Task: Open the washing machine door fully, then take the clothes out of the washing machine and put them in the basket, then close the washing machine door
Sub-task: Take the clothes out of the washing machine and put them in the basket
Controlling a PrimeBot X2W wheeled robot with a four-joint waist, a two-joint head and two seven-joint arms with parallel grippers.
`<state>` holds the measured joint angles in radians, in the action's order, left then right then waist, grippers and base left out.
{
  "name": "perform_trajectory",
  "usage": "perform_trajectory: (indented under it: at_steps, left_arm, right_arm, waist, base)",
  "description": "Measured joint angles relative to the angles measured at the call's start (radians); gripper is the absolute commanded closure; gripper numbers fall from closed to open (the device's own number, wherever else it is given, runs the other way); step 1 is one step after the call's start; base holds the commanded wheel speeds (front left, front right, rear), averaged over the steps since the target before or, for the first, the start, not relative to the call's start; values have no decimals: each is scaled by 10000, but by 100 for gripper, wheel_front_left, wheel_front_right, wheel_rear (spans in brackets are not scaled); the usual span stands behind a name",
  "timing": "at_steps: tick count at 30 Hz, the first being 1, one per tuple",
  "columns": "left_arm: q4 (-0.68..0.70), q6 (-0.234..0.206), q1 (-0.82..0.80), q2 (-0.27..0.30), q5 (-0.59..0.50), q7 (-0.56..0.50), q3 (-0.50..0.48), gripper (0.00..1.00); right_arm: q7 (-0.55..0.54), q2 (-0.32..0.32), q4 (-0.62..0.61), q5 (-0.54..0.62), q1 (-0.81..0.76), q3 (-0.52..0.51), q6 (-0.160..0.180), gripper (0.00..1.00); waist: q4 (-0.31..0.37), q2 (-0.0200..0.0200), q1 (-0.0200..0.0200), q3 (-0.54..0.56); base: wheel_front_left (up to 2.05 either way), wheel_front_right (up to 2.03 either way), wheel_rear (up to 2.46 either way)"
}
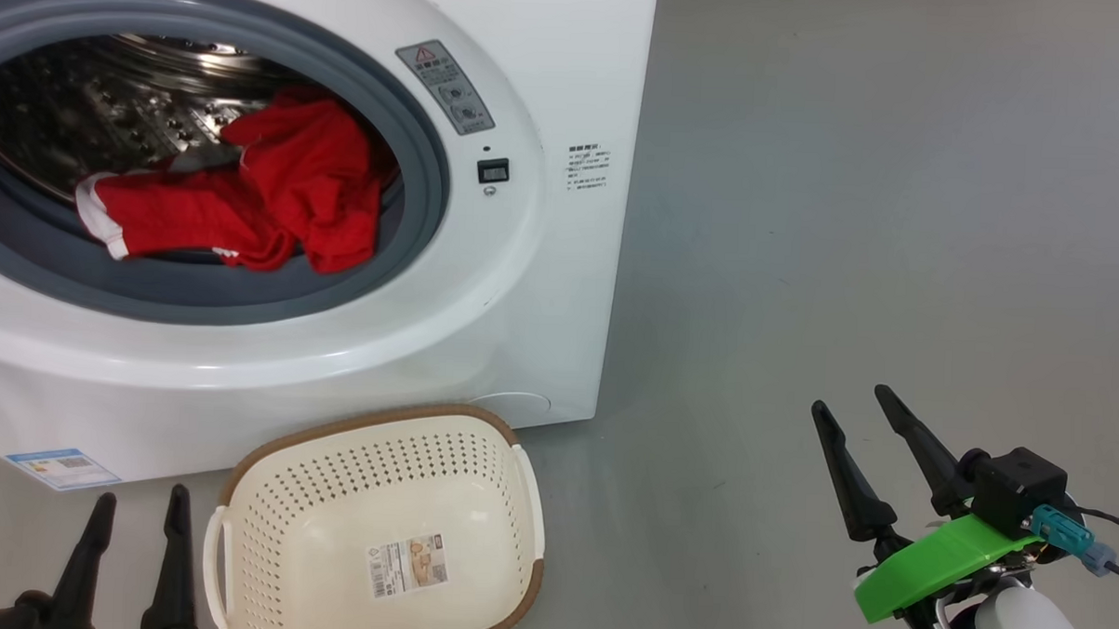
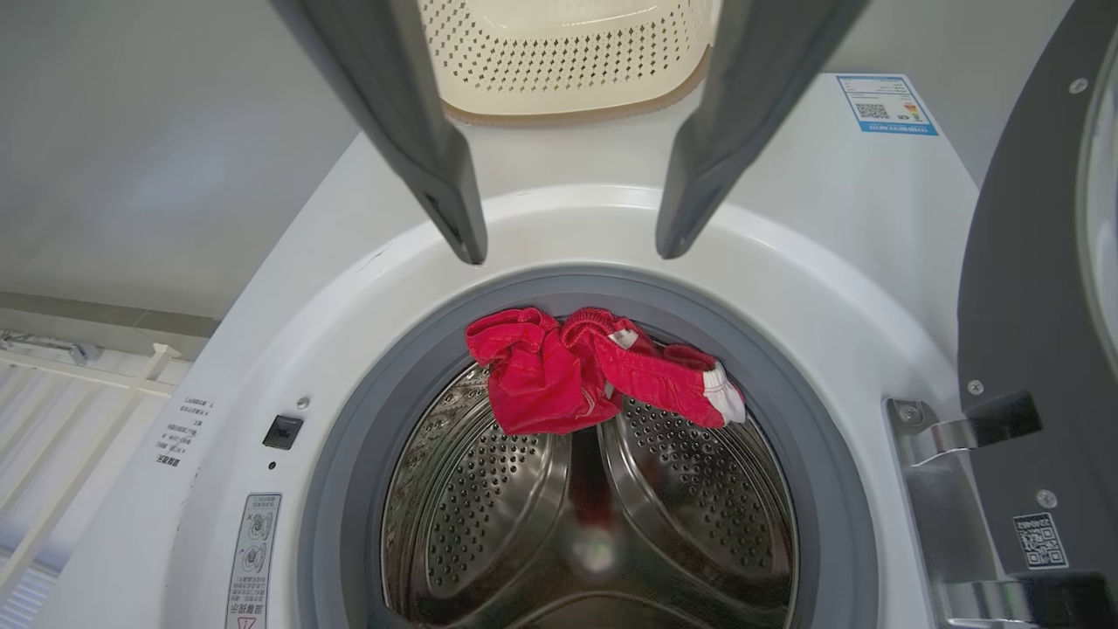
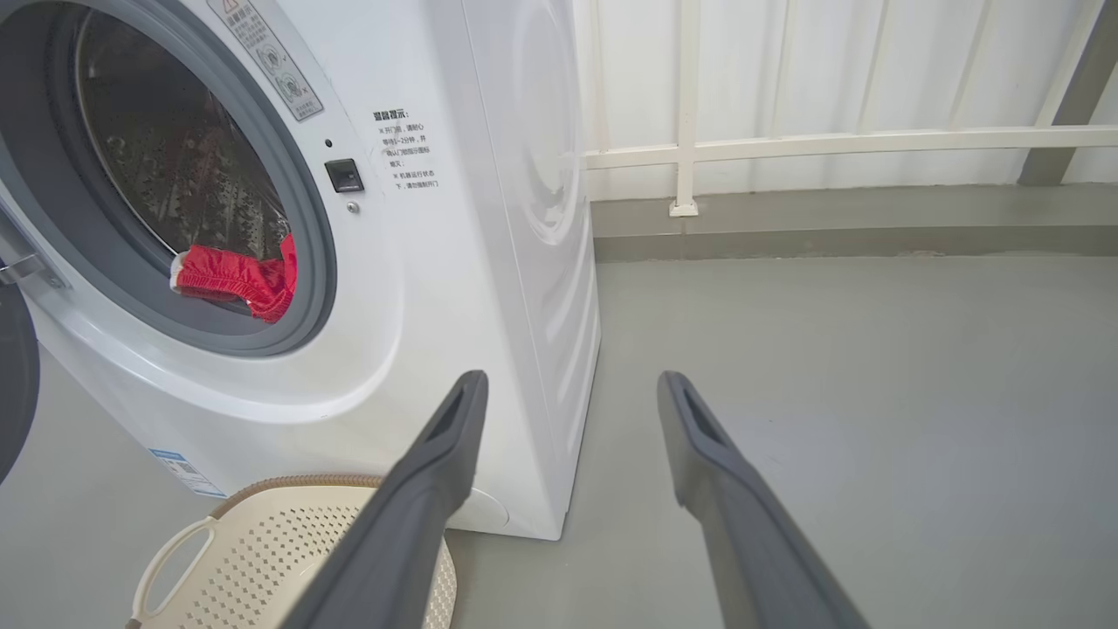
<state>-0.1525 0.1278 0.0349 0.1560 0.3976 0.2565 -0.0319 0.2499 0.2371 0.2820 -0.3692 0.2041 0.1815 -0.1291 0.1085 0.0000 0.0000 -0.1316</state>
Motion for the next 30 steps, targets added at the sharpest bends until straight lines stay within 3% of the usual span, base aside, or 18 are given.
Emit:
perform_trajectory:
  at_steps: [13,23,30]
  left_arm:
    - [-1118,0,-1021,38,-249,0,485,0]
    - [-3133,0,-4141,600,-424,-1001,1848,0]
    - [-4529,0,-6498,1012,44,-1737,2408,0]
  right_arm:
    - [0,-140,0,13,13,8,0,0]
    - [0,-336,-2,69,355,148,0,0]
    - [0,-508,-10,69,504,328,0,0]
  waist:
    - [12,0,0,-228]
    - [70,0,0,-678]
    - [253,0,0,-1142]
  base:
    - [0,0,0]
    - [0,0,0]
    - [0,0,0]
